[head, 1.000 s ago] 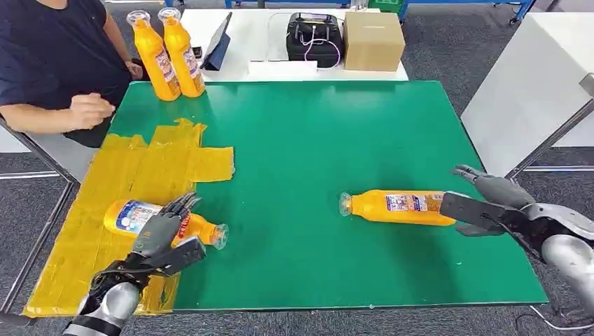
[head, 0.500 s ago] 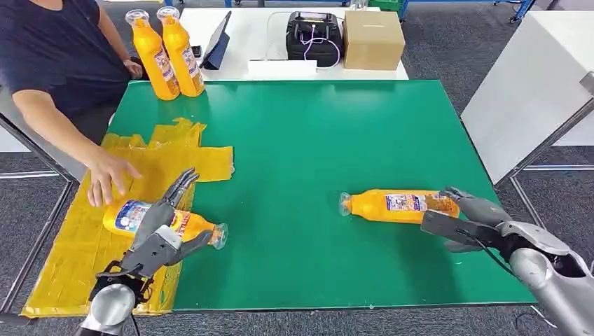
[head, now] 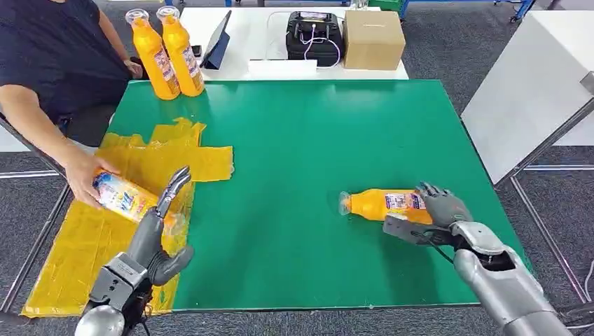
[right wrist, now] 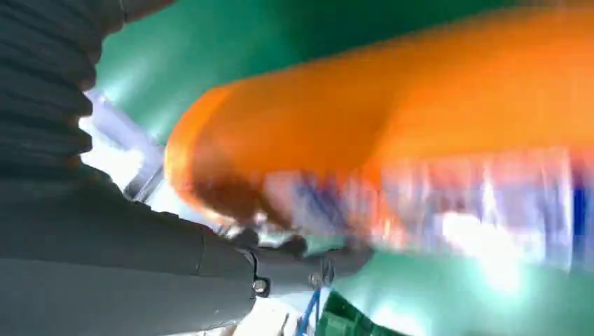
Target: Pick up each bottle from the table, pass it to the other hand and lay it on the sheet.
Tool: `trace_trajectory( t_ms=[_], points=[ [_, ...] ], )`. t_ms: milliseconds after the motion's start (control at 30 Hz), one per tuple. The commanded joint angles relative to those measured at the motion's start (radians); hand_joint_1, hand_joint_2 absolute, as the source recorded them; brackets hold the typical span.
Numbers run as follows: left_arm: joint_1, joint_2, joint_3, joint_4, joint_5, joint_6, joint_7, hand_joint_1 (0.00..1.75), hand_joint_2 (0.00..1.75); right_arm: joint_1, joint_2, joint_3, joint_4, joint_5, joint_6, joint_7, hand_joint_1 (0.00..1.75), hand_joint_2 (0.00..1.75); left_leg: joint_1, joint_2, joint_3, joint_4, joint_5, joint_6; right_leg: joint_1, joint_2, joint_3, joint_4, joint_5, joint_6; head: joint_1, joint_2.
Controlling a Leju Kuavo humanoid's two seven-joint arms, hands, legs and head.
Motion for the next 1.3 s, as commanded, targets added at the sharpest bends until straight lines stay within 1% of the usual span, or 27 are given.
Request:
trace_trajectory(
  t_ms=[33, 100, 133, 167, 200, 233, 267, 333, 500, 533, 600, 667, 733, 767, 800, 833, 867, 900, 967, 1000, 1033, 1067, 1100, 1167, 1233, 1267, 1300],
  points=[
    [-0.071, -0.011, -0.041, 0.073, 0.03, -0.015, -0.012, 0.0, 1.75, -0.077, 0.097, 0.12, 0.4, 0.022, 0.081, -0.094, 0.0, 1.75, 0.001, 0.002, 0.004, -0.002, 0.0, -0.001, 0.001, 0.001, 0.005, -0.003, 0.001, 0.0, 0.0, 0.0],
    [-0.101, -0.013, -0.055, 0.103, 0.038, -0.016, -0.015, 0.0, 1.75, -0.075, 0.068, 0.146, 0.427, 0.021, 0.104, -0.123, 0.02, 1.75, 0.002, 0.005, 0.007, -0.002, 0.0, -0.001, 0.002, 0.002, 0.007, -0.004, 0.001, -0.001, 0.0, 0.0],
    [-0.118, -0.011, -0.064, 0.122, 0.043, -0.016, -0.017, 0.0, 1.75, -0.076, 0.051, 0.161, 0.444, 0.01, 0.14, -0.148, 1.75, 1.75, 0.001, 0.005, 0.008, -0.001, 0.0, -0.001, 0.001, 0.002, 0.006, -0.003, 0.001, 0.0, 0.0, 0.0],
    [-0.149, -0.022, -0.074, 0.123, 0.054, -0.019, -0.013, 0.0, 1.75, -0.082, 0.056, 0.176, 0.439, 0.017, 0.147, -0.157, 1.75, 1.75, 0.001, 0.002, 0.01, -0.003, 0.001, -0.001, 0.001, -0.002, 0.009, -0.005, 0.001, -0.001, 0.0, 0.0],
    [-0.162, -0.028, -0.079, 0.12, 0.056, -0.019, 0.004, 0.0, 1.75, -0.086, 0.062, 0.179, 0.437, 0.016, 0.153, -0.153, 1.75, 1.75, 0.002, 0.004, 0.013, -0.001, -0.002, -0.003, 0.002, 0.002, 0.005, -0.004, 0.0, -0.001, 0.0, 0.0],
    [-0.166, -0.019, -0.089, 0.116, 0.059, -0.013, 0.025, 0.0, 1.75, -0.079, 0.054, 0.181, 0.419, 0.005, 0.169, -0.132, 1.75, 1.75, 0.003, 0.003, 0.013, -0.002, -0.001, -0.003, 0.003, 0.0, 0.002, -0.006, 0.002, -0.001, 0.001, 0.0],
    [-0.146, -0.011, -0.082, 0.122, 0.058, -0.002, 0.019, 0.0, 1.75, -0.07, 0.038, 0.171, 0.415, -0.01, 0.164, -0.132, 1.75, 1.75, 0.002, 0.005, 0.017, -0.001, -0.005, -0.003, 0.002, 0.003, 0.004, -0.005, 0.0, -0.002, 0.0, 0.0],
    [-0.146, -0.006, -0.081, 0.123, 0.071, -0.004, 0.002, 0.0, 1.75, -0.077, 0.036, 0.174, 0.405, -0.019, 0.167, -0.131, 1.75, 1.75, 0.002, 0.004, 0.023, -0.003, -0.005, -0.004, 0.002, 0.002, 0.01, -0.006, -0.001, -0.003, 0.001, 0.0],
    [-0.113, 0.006, -0.069, 0.126, 0.073, 0.003, -0.012, 0.0, 1.75, -0.071, 0.022, 0.161, 0.398, -0.041, 0.161, -0.12, 1.75, 1.75, 0.002, 0.002, 0.025, -0.004, -0.003, -0.003, 0.002, 0.001, 0.014, -0.009, 0.0, -0.002, 0.0, 0.0],
    [-0.121, 0.002, -0.071, 0.127, 0.086, -0.005, -0.02, 0.0, 1.75, -0.075, 0.032, 0.161, 0.397, -0.042, 0.155, -0.12, 1.75, 1.75, 0.002, 0.003, 0.027, -0.003, -0.004, -0.002, 0.002, 0.002, 0.016, -0.008, -0.001, -0.002, 0.0, 0.0],
    [-0.103, -0.01, -0.059, 0.104, 0.126, -0.019, 0.025, 0.0, 1.75, -0.074, 0.075, 0.094, 0.376, -0.103, 0.122, -0.074, 1.75, 1.75, 0.002, 0.004, 0.027, -0.002, -0.005, -0.002, 0.002, 0.003, 0.016, -0.007, -0.001, -0.002, 0.0, 0.0],
    [-0.04, -0.007, -0.026, 0.075, 0.212, -0.052, 0.046, 0.0, 1.75, -0.043, 0.104, 0.012, 0.288, -0.172, 0.055, -0.045, 1.75, 1.75, 0.002, 0.004, 0.027, -0.003, -0.004, -0.002, 0.002, 0.004, 0.016, -0.008, 0.0, -0.002, 0.0, 0.0],
    [0.048, -0.017, 0.027, 0.028, 0.385, -0.13, 0.087, 0.0, 1.75, 0.021, 0.165, -0.086, 0.063, -0.231, -0.049, 0.002, 1.75, 1.75, 0.002, 0.008, 0.027, -0.004, -0.005, -0.002, 0.002, 0.008, 0.016, -0.009, 0.0, -0.002, 0.0, 0.0],
    [0.087, -0.021, 0.045, 0.007, 0.442, -0.149, 0.093, 0.0, 0.0, 0.053, 0.201, -0.127, -0.048, -0.292, -0.063, 0.009, 1.75, 1.75, 0.002, 0.011, 0.027, -0.003, -0.006, -0.002, 0.002, 0.011, 0.017, -0.007, 0.0, -0.002, 0.0, 0.0],
    [0.12, -0.024, 0.058, -0.01, 0.516, -0.182, 0.102, 0.0, 1.75, 0.093, 0.243, -0.162, -0.192, -0.394, -0.065, -0.004, 1.75, 1.75, 0.002, 0.016, 0.026, -0.004, -0.006, -0.003, 0.002, 0.015, 0.023, -0.008, 0.001, -0.002, 0.0, 0.0],
    [0.134, -0.02, 0.059, -0.019, 0.521, -0.191, 0.101, 0.0, 1.75, 0.107, 0.243, -0.149, -0.259, -0.408, -0.054, 0.044, 1.75, 1.75, 0.002, 0.014, 0.026, -0.002, -0.007, -0.002, 0.003, 0.013, 0.025, -0.006, 0.0, -0.002, 0.0, 0.0],
    [0.136, -0.021, 0.059, -0.019, 0.522, -0.193, 0.1, 0.0, 1.75, 0.11, 0.241, -0.145, -0.273, -0.412, -0.053, 0.057, 1.75, 1.75, 0.002, 0.018, 0.025, -0.002, -0.008, -0.003, 0.002, 0.017, 0.022, -0.005, 0.0, -0.002, 0.0, 0.0],
    [0.133, -0.022, 0.058, -0.018, 0.523, -0.193, 0.1, 0.0, 1.75, 0.114, 0.237, -0.144, -0.28, -0.414, -0.053, 0.059, 1.75, 1.75, 0.001, 0.016, 0.023, -0.001, -0.007, -0.003, 0.002, 0.014, 0.02, -0.003, 0.0, -0.002, 0.001, 0.0],
    [0.13, -0.038, 0.061, -0.021, 0.523, -0.187, 0.089, 0.0, 1.75, 0.151, 0.276, -0.185, -0.33, -0.521, -0.078, -0.019, 1.75, 1.75, 0.001, 0.014, 0.018, -0.001, -0.006, -0.003, 0.002, 0.013, 0.015, -0.003, 0.0, -0.003, 0.0, 0.0],
    [0.134, -0.047, 0.056, -0.032, 0.471, -0.163, 0.073, 0.0, 1.75, 0.176, 0.291, -0.176, -0.384, -0.531, -0.087, -0.033, 1.75, 1.75, 0.001, 0.015, 0.015, -0.001, -0.006, -0.004, 0.002, 0.012, 0.012, -0.003, 0.0, -0.003, -0.001, 0.0],
    [0.142, -0.06, 0.046, -0.04, 0.469, -0.16, 0.081, 0.0, 1.75, 0.219, 0.311, -0.153, -0.471, -0.533, -0.1, -0.053, 1.75, 1.75, 0.0, 0.01, 0.013, -0.001, -0.005, -0.003, 0.001, 0.008, 0.009, -0.002, -0.001, -0.002, -0.002, 0.0],
    [0.146, -0.06, 0.037, -0.043, 0.476, -0.165, 0.09, 0.0, 1.75, 0.237, 0.316, -0.117, -0.518, -0.506, -0.114, -0.046, 1.75, 1.75, 0.002, 0.009, 0.012, 0.0, -0.005, -0.003, 0.002, 0.006, 0.009, -0.002, -0.002, -0.002, 0.0, 0.0],
    [0.15, -0.063, 0.029, -0.043, 0.482, -0.166, 0.092, 0.0, 1.75, 0.248, 0.321, -0.084, -0.549, -0.506, -0.114, -0.035, 1.75, 1.75, 0.002, 0.004, 0.01, 0.0, -0.004, -0.003, 0.002, 0.004, 0.009, -0.002, -0.002, -0.002, 0.0, 0.0],
    [0.154, -0.073, 0.019, -0.047, 0.476, -0.158, 0.077, 0.0, 1.75, 0.253, 0.333, -0.019, -0.578, -0.495, -0.126, -0.035, 1.75, 1.75, 0.004, 0.003, 0.008, 0.0, -0.003, -0.003, 0.004, 0.004, 0.008, -0.002, -0.002, -0.002, 0.0, 0.0],
    [0.164, -0.08, 0.004, -0.055, 0.486, -0.165, 0.077, 0.0, 1.75, 0.254, 0.347, 0.033, -0.59, -0.469, -0.15, -0.042, 1.75, 1.75, 0.003, 0.007, 0.008, -0.001, -0.004, -0.003, 0.003, 0.007, 0.008, -0.002, -0.002, -0.002, 0.0, 0.0],
    [0.167, -0.08, -0.006, -0.06, 0.482, -0.168, 0.078, 0.0, 1.75, 0.251, 0.351, 0.058, -0.59, -0.472, -0.151, -0.037, 1.75, 1.75, 0.003, 0.011, 0.012, -0.002, -0.006, -0.004, 0.003, 0.01, 0.011, -0.003, -0.003, -0.002, 0.0, 0.0],
    [0.169, -0.082, -0.015, -0.061, 0.484, -0.169, 0.079, 0.0, 1.75, 0.247, 0.352, 0.081, -0.588, -0.475, -0.15, -0.034, 1.75, 1.75, 0.003, 0.008, 0.007, -0.001, -0.004, -0.004, 0.003, 0.006, 0.006, -0.002, -0.001, -0.002, 0.0, 0.0]
  ],
)
